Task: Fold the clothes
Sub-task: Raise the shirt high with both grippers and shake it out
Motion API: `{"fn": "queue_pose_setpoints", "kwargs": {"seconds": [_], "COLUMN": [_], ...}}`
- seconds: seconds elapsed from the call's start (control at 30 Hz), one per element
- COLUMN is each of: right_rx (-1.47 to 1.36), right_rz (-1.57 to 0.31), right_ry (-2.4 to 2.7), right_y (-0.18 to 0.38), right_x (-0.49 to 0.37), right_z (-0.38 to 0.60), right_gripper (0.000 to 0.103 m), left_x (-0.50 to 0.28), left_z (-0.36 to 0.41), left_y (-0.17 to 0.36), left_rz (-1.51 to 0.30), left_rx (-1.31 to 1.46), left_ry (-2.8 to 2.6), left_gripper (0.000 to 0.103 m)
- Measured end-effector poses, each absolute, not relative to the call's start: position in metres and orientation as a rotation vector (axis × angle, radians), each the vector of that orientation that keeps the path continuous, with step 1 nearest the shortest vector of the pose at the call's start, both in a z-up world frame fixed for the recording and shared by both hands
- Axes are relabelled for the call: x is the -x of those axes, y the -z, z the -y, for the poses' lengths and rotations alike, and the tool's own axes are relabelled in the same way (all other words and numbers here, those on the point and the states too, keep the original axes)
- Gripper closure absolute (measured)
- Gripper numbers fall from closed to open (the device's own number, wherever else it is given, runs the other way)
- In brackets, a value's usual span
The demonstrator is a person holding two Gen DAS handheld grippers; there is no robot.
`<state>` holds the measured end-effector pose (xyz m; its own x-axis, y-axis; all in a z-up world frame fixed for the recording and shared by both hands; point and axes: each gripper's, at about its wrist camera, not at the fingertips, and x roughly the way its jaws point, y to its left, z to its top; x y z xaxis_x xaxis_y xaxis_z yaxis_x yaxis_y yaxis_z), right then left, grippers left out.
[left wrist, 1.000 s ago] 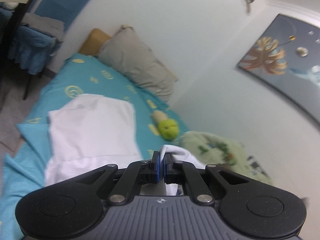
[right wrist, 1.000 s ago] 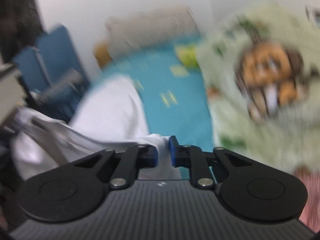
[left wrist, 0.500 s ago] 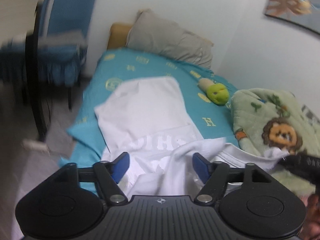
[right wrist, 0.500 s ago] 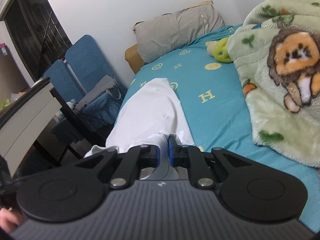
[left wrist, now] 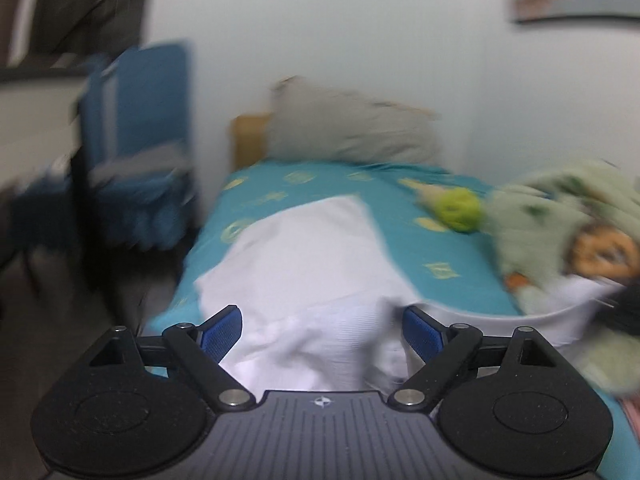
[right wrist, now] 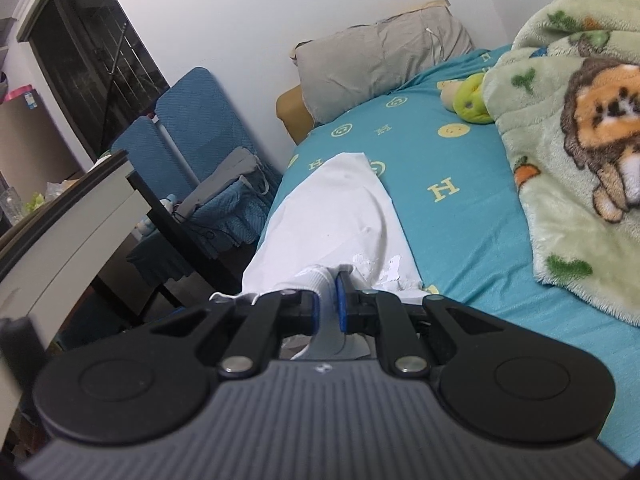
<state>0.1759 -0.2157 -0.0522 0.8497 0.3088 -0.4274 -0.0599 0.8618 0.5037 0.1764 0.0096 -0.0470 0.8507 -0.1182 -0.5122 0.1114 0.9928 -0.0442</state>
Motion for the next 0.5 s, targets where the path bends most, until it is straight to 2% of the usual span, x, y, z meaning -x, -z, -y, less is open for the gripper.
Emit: {"fn": "queue_pose_setpoints", "kwargs": {"seconds": [0.2,0.4,0.5], "right_rx": [-0.453,-0.429,-0.435], "right_rz": [-0.473,-0.467,-0.500], "right_ry": [-0.108,0.016,0.043], "right_y": [0.051,0.057,0.062], "right_x": [-0.173,-0.177,-0.179], "right_z": [0.218,0.225,0.228], "right_gripper": [0.091,0.089,0.089], "left_x": [-0.182,-0.132,-0.122], "left_z": [-0.056,-0.095,-0.098], "left_y": [0.048,0.000,-0.010], "left_rz": [-0.622,-0.471,-0.456], "left_rx": [0.230,0.377,0.386], "left_ry": [-0.018,0.168,0.239], "left_gripper": [0.016,0.016,0.016]}}
